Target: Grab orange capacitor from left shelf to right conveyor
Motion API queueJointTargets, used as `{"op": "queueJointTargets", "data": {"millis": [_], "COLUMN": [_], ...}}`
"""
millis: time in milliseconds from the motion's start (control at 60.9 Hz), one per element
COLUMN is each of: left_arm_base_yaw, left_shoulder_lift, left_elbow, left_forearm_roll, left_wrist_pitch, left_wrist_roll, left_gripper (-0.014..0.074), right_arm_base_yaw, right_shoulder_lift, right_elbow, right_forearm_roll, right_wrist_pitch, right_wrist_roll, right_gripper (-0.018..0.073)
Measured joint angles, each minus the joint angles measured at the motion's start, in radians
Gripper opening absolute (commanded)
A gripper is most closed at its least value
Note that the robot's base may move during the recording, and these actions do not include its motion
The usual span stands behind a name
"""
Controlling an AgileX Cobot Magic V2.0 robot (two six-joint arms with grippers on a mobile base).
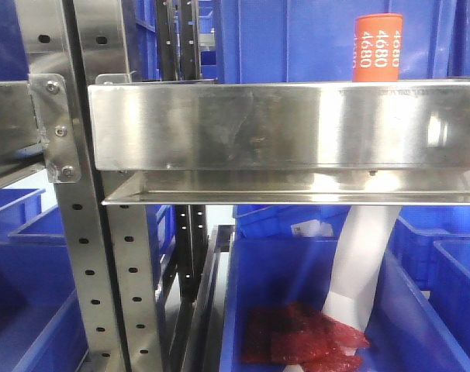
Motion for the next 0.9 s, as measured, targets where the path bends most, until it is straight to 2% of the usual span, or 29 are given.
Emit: {"op": "queueJointTargets", "data": {"millis": [739,903], "left_arm_base_yaw": [0.000,0.000], "left_shoulder_lift": [0.000,0.000], "left_elbow": [0.000,0.000], "left_forearm_roll": [0.000,0.000], "left_wrist_pitch": [0.000,0.000], "left_wrist_roll": [0.000,0.000], "left_gripper": [-0.0127,-0.0127], "right_arm_base_yaw": [0.000,0.000], "right_shoulder_lift": [0.000,0.000], "right_elbow": [0.000,0.000], "right_forearm_roll": [0.000,0.000], "right_wrist_pitch": [0.000,-0.046], "right_wrist_roll": [0.000,0.002], "right_gripper": [0.0048,0.0048]}}
